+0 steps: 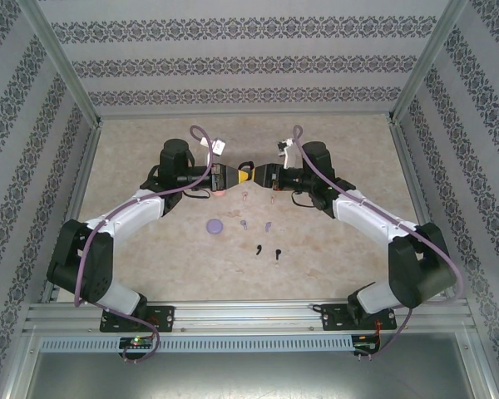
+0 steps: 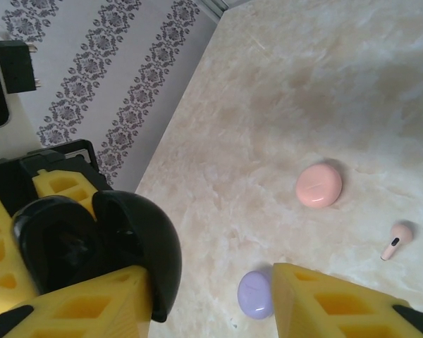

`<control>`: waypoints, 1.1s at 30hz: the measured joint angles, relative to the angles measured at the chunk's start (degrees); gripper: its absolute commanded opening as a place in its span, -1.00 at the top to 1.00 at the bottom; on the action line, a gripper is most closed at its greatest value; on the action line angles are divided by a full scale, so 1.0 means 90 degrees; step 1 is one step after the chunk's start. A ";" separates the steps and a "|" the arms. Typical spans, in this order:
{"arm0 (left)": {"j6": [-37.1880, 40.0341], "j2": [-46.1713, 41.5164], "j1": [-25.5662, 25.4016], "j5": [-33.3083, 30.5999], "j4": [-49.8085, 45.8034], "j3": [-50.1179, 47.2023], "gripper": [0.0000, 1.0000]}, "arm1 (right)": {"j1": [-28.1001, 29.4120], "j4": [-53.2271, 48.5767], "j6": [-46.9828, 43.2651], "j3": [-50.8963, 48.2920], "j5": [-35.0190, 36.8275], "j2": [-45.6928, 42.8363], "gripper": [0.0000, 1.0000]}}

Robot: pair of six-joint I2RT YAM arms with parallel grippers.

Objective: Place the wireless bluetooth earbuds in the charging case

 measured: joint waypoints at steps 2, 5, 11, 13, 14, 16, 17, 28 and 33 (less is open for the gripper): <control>0.0000 0.0002 0.0000 -0.0027 0.0000 0.0000 1.00 | 0.0000 0.0000 0.0002 0.0039 0.0000 0.0041 0.14; -0.0002 0.0002 0.0000 -0.0058 0.0005 0.0000 1.00 | 0.0000 0.0000 0.0005 0.0080 -0.0002 0.0063 0.26; -0.0002 0.0010 -0.0007 -0.0151 0.0017 0.0000 1.00 | 0.0000 0.0000 0.0032 0.0177 -0.0092 0.0112 0.54; 0.0000 0.0012 -0.0024 -0.0187 0.0022 0.0000 1.00 | 0.0000 0.0002 0.0027 0.0192 -0.0129 0.0119 0.63; 0.0000 0.0017 -0.0024 -0.0194 0.0022 0.0000 1.00 | 0.0000 0.0002 0.0053 0.0199 -0.0153 0.0121 0.66; 0.0000 0.0034 -0.0024 -0.0214 0.0024 0.0000 1.00 | 0.0002 0.0005 0.0063 0.0223 -0.0172 0.0141 0.80; 0.0000 0.0041 -0.0027 -0.0219 0.0029 0.0000 1.00 | 0.0002 0.0002 0.0087 0.0238 -0.0180 0.0153 0.87; 0.0238 0.0066 -0.0090 -0.0406 -0.0185 0.0039 -0.25 | 0.0012 -0.0214 0.0136 0.0425 -0.0039 0.0248 1.00; 0.0925 0.0066 -0.0141 -0.0622 -0.1338 0.0505 -0.60 | -0.0007 -0.0843 -0.0245 0.0770 0.0364 0.0248 1.00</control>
